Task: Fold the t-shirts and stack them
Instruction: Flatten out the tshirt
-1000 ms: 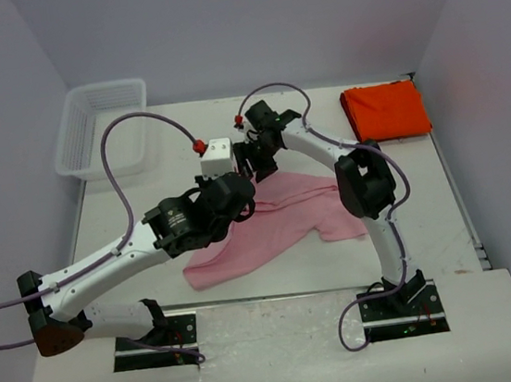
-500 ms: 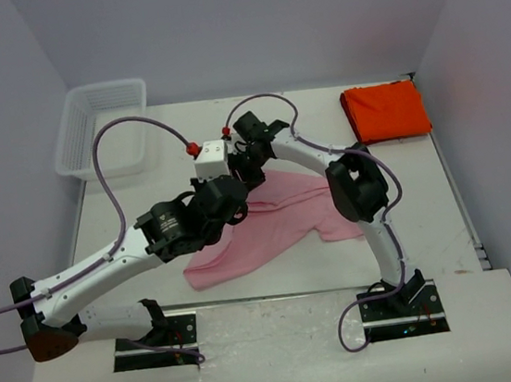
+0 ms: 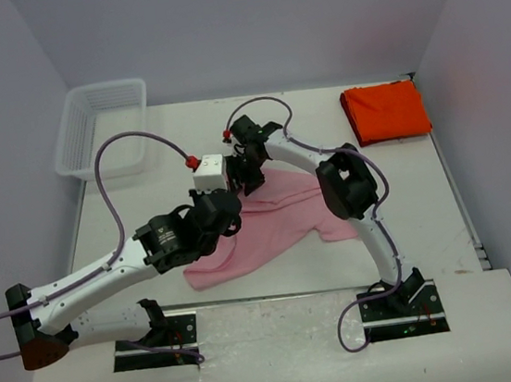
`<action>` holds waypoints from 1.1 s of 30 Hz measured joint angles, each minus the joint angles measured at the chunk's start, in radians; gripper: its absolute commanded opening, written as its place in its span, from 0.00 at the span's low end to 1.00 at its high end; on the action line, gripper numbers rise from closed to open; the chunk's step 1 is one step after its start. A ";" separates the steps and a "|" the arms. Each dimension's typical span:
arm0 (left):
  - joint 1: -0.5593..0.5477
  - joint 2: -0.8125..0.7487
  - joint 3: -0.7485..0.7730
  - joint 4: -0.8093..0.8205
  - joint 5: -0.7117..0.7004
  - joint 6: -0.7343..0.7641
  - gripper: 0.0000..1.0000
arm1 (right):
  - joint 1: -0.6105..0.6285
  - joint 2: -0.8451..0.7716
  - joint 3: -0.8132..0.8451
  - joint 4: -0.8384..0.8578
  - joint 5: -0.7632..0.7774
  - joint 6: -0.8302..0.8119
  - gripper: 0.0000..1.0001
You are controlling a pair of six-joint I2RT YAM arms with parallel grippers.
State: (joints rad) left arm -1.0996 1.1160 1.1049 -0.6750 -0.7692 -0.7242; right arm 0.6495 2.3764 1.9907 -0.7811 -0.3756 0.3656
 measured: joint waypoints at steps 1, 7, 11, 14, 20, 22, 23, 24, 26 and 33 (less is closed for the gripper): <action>0.000 0.003 -0.010 0.006 0.001 -0.002 0.00 | 0.000 0.006 0.012 -0.013 0.005 0.002 0.47; 0.000 0.032 -0.080 0.019 0.002 -0.079 0.00 | 0.001 0.026 0.033 -0.075 0.035 0.014 0.00; 0.000 0.079 -0.102 -0.008 -0.010 -0.164 0.00 | 0.001 0.027 0.028 -0.087 0.069 0.022 0.00; 0.000 0.105 -0.122 -0.038 -0.021 -0.237 0.00 | -0.001 0.011 0.012 -0.086 0.120 0.036 0.00; 0.013 0.146 -0.160 -0.092 -0.022 -0.350 0.00 | -0.044 -0.080 -0.085 -0.086 0.233 0.051 0.00; 0.024 0.179 -0.167 -0.099 -0.014 -0.378 0.00 | -0.083 -0.127 -0.124 -0.082 0.264 0.051 0.00; 0.027 0.195 -0.172 -0.102 -0.007 -0.387 0.00 | -0.108 -0.155 -0.144 -0.081 0.281 0.051 0.00; 0.031 0.212 -0.177 -0.102 0.002 -0.394 0.00 | -0.129 -0.181 -0.161 -0.080 0.293 0.050 0.00; 0.032 0.236 -0.192 -0.101 0.016 -0.406 0.00 | -0.173 -0.239 -0.201 -0.070 0.317 0.047 0.00; 0.032 0.288 -0.240 -0.090 0.066 -0.436 0.00 | -0.197 -0.314 -0.233 -0.063 0.250 -0.014 0.51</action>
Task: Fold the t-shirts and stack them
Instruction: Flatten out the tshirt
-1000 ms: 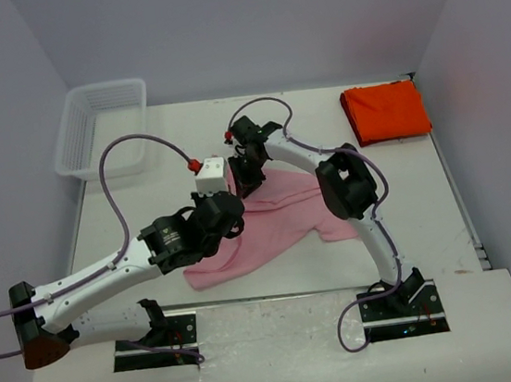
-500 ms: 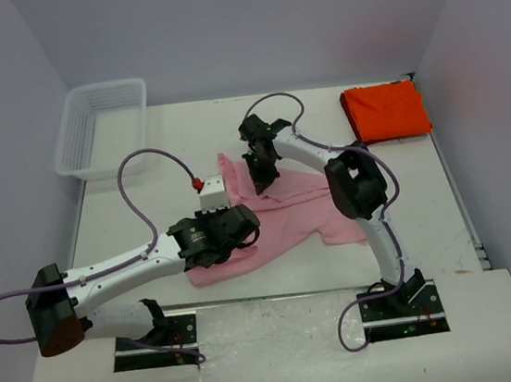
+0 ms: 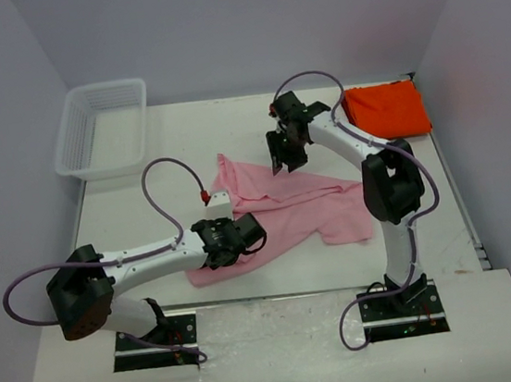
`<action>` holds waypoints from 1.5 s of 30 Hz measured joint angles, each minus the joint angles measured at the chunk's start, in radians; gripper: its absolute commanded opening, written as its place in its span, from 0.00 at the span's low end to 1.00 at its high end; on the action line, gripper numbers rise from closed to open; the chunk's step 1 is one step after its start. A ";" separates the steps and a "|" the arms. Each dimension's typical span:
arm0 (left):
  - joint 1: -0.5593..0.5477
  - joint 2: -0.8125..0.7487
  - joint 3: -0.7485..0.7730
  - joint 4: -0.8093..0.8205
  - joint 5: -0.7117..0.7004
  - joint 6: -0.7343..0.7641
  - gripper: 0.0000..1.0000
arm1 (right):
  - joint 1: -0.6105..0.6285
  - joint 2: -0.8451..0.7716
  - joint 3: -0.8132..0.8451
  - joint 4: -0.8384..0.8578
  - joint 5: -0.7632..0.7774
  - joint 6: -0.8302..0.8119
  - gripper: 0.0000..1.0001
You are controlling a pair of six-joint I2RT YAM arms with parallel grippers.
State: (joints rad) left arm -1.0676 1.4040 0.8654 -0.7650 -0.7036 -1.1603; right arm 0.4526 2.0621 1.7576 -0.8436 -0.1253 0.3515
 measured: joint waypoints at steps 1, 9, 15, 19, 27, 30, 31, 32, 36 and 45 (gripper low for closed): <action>0.000 0.009 0.000 0.000 0.005 -0.005 0.00 | 0.017 0.003 -0.009 0.003 -0.010 -0.008 0.51; 0.001 0.020 0.000 0.014 0.029 -0.008 0.00 | 0.130 0.028 -0.103 0.053 -0.106 -0.012 0.47; 0.008 -0.029 0.000 0.035 0.043 -0.003 0.00 | 0.126 0.028 -0.172 0.093 -0.110 -0.011 0.46; 0.012 -0.040 -0.007 0.053 0.050 0.002 0.00 | 0.124 0.028 -0.183 0.099 -0.101 -0.011 0.45; 0.012 -0.072 -0.028 0.079 0.062 0.027 0.00 | 0.124 0.075 -0.097 0.064 -0.044 -0.008 0.41; 0.012 -0.079 -0.030 0.090 0.065 0.031 0.00 | 0.124 0.112 -0.038 0.036 -0.019 -0.004 0.32; 0.012 -0.084 -0.032 0.095 0.066 0.036 0.00 | 0.124 0.122 -0.025 0.030 -0.016 -0.003 0.29; 0.012 -0.089 -0.034 0.098 0.068 0.037 0.00 | 0.124 0.130 -0.016 0.026 -0.012 -0.002 0.19; 0.013 -0.108 -0.043 0.104 0.068 0.046 0.00 | 0.124 0.145 -0.005 0.007 0.003 0.004 0.00; 0.013 -0.114 -0.045 0.103 0.067 0.046 0.00 | 0.124 0.044 -0.043 -0.021 0.118 0.018 0.00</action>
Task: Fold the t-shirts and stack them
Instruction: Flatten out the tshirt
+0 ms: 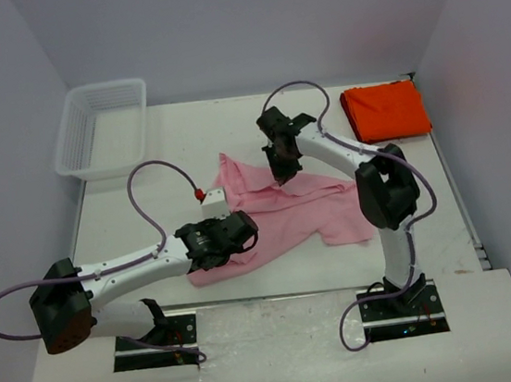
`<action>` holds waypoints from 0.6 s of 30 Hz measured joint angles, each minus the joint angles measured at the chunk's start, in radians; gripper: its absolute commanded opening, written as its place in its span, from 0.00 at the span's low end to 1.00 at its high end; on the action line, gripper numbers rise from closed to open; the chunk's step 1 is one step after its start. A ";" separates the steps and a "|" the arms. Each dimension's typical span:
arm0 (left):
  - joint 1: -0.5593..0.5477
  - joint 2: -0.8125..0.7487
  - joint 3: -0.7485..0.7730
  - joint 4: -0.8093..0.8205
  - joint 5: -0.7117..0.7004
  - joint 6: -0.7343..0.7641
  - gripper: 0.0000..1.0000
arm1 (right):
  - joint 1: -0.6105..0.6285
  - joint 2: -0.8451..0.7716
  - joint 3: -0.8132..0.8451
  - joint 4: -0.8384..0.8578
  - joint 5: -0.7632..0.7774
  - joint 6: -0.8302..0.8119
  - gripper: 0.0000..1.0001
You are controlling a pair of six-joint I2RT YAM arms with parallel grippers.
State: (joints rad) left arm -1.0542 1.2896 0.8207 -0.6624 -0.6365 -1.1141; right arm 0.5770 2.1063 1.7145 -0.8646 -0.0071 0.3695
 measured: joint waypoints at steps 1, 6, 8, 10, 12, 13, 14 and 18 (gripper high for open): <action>0.000 0.000 0.000 -0.001 0.000 0.000 0.00 | 0.000 -0.043 -0.011 -0.011 0.026 0.004 0.00; 0.000 -0.025 -0.005 -0.005 0.000 -0.001 0.00 | 0.000 -0.354 -0.080 -0.044 0.099 0.027 0.00; 0.000 -0.047 -0.014 -0.009 -0.001 -0.001 0.00 | 0.002 -0.486 -0.121 -0.054 0.120 0.041 0.00; 0.000 -0.066 -0.019 -0.018 -0.005 -0.001 0.00 | 0.005 -0.595 -0.180 -0.066 0.134 0.057 0.00; 0.000 -0.080 -0.021 -0.022 -0.007 -0.001 0.00 | 0.006 -0.666 -0.236 -0.082 0.153 0.071 0.00; 0.000 -0.087 -0.021 -0.026 -0.008 -0.001 0.00 | 0.006 -0.689 -0.262 -0.095 0.160 0.080 0.00; 0.000 -0.094 -0.021 -0.029 -0.009 0.000 0.00 | 0.007 -0.703 -0.290 -0.103 0.172 0.090 0.00; 0.000 -0.105 -0.021 -0.040 -0.016 -0.001 0.00 | 0.006 -0.743 -0.415 -0.131 0.200 0.139 0.00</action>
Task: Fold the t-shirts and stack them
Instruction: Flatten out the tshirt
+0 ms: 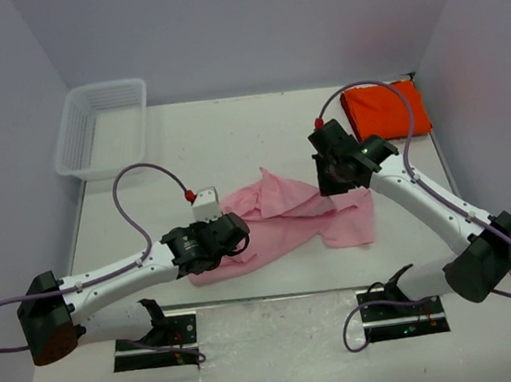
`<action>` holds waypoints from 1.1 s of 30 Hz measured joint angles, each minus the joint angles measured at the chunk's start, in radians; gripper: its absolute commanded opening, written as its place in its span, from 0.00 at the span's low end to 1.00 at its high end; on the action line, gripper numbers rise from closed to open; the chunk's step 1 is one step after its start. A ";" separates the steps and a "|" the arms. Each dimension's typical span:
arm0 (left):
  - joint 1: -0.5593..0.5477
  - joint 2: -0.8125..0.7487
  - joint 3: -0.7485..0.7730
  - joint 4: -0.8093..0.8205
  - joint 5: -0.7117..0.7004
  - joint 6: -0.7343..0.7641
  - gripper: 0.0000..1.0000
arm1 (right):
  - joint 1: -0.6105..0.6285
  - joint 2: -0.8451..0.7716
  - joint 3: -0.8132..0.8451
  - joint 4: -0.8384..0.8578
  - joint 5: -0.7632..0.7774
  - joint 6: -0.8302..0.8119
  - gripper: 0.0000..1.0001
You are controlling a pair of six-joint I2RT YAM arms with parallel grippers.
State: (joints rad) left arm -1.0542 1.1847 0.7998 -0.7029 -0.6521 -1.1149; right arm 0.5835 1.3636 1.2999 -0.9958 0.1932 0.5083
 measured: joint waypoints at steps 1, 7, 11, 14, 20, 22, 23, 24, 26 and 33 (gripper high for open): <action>0.000 0.000 0.000 -0.003 -0.002 0.000 0.00 | 0.000 -0.006 -0.011 -0.008 0.004 0.006 0.00; 0.000 0.001 0.000 -0.003 -0.005 0.004 0.00 | -0.064 0.023 -0.023 -0.029 0.060 0.039 0.00; 0.000 0.011 0.000 -0.001 -0.005 0.018 0.00 | -0.140 0.180 0.006 -0.001 0.071 0.038 0.04; 0.000 0.021 0.000 0.001 -0.005 0.034 0.00 | -0.179 0.332 0.047 0.028 0.070 0.033 0.44; 0.000 0.038 0.000 0.019 -0.005 0.063 0.00 | -0.154 0.450 0.119 0.068 0.086 -0.037 0.76; 0.000 0.053 0.000 0.034 -0.004 0.074 0.00 | -0.113 0.447 0.172 0.071 0.094 -0.070 0.80; 0.000 0.062 0.000 0.042 -0.003 0.081 0.00 | -0.090 0.446 0.194 0.080 0.094 -0.086 0.82; 0.000 0.072 0.000 0.050 -0.001 0.089 0.00 | -0.062 0.441 0.209 0.097 0.097 -0.105 0.82; 0.002 0.087 0.000 0.072 0.009 0.107 0.00 | -0.011 0.425 0.216 0.125 0.100 -0.138 0.81; 0.106 0.083 -0.011 0.168 0.092 0.164 0.00 | 0.061 0.293 0.060 0.259 0.079 -0.227 0.92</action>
State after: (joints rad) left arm -0.9485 1.2675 0.7887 -0.5350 -0.5606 -0.9504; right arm 0.6445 1.6569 1.3598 -0.7368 0.2718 0.2810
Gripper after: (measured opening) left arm 0.005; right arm 0.845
